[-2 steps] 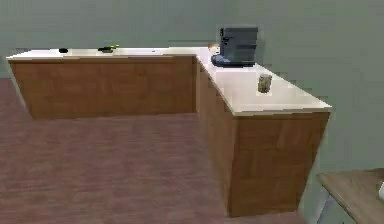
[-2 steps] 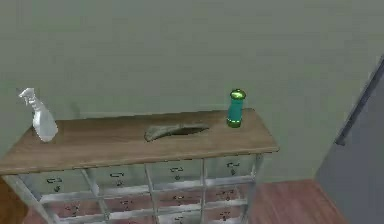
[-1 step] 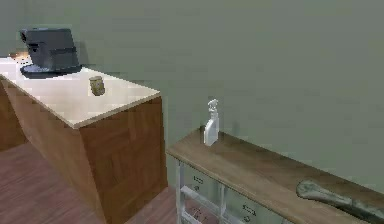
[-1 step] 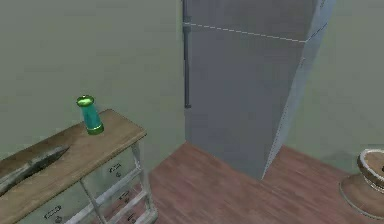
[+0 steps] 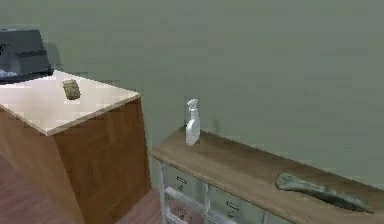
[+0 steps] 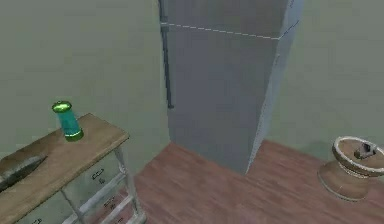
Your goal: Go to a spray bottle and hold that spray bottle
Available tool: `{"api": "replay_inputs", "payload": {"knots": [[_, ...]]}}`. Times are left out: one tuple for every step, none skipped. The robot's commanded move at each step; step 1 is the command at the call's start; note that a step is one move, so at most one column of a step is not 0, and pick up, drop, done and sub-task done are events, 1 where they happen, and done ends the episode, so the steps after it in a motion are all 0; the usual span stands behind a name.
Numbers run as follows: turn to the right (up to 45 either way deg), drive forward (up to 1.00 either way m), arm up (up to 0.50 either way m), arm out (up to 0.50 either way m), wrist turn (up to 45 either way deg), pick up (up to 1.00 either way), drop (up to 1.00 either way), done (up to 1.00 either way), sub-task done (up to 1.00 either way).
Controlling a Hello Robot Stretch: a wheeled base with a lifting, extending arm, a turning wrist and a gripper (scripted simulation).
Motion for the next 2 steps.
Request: {"api": "replay_inputs", "payload": {"knots": [[0.0,0.25,0.0,0.0,0.0,0.0,0.0,0.0,0.0],[-45.0,0.0,0.0,0.0,0.0,0.0,0.0,0.0,0.0]]}}
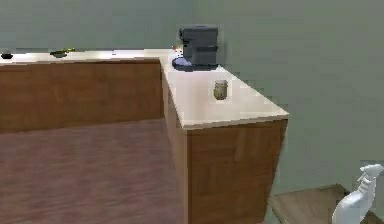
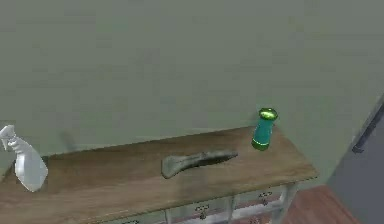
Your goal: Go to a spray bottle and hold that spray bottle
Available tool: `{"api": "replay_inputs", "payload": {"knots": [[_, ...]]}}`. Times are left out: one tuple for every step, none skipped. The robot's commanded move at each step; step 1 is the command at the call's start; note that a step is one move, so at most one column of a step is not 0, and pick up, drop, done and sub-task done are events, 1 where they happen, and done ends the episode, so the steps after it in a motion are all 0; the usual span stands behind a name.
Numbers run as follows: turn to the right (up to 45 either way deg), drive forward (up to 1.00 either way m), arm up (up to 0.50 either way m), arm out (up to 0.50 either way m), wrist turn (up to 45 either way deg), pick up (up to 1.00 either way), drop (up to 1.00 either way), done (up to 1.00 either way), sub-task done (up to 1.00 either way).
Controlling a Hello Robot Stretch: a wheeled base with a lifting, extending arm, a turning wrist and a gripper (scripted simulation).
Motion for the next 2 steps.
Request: {"api": "replay_inputs", "payload": {"knots": [[-39.0,0.0,0.0,0.0,0.0,0.0,0.0,0.0,0.0],[0.0,0.0,0.5,0.0,0.0,0.0,0.0,0.0,0.0]]}}
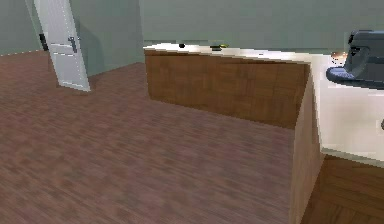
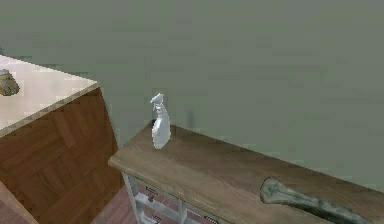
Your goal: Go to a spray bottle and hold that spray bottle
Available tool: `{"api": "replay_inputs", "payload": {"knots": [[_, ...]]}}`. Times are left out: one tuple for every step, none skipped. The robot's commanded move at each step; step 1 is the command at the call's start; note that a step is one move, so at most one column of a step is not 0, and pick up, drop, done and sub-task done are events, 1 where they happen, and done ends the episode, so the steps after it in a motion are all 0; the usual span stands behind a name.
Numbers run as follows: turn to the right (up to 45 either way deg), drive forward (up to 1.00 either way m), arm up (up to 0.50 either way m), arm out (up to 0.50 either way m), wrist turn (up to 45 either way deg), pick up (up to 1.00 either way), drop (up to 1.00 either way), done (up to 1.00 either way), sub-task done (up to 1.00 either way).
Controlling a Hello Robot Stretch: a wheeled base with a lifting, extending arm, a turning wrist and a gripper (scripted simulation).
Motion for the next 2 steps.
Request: {"api": "replay_inputs", "payload": {"knots": [[0.0,0.0,0.38,0.0,0.0,0.0,0.0,0.0,0.0],[0.0,0.0,0.0,0.34,0.0,0.0,0.0,0.0,0.0]]}}
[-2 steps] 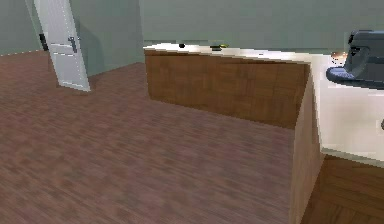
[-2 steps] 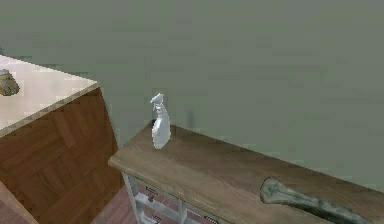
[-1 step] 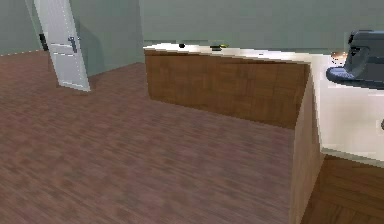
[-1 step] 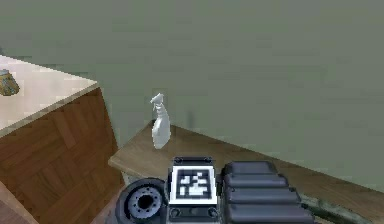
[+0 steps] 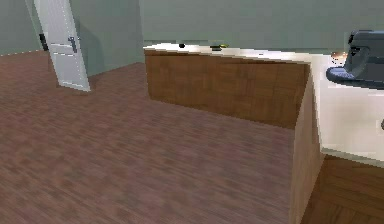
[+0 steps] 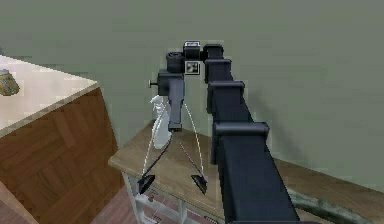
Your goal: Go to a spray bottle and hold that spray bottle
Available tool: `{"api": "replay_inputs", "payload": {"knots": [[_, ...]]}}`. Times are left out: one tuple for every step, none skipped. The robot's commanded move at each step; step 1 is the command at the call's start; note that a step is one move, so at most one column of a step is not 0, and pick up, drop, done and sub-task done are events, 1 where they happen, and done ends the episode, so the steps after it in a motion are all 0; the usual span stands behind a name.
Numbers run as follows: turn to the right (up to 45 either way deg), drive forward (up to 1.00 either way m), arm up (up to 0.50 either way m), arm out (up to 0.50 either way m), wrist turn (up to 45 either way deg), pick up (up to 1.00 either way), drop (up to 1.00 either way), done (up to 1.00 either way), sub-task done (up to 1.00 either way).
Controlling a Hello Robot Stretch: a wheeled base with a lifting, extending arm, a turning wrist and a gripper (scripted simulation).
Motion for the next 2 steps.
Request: {"api": "replay_inputs", "payload": {"knots": [[0.0,0.0,0.0,0.0,45.0,0.0,0.0,0.0,0.0],[0.0,0.0,0.0,0.0,45.0,0.0,0.0,0.0,0.0]]}}
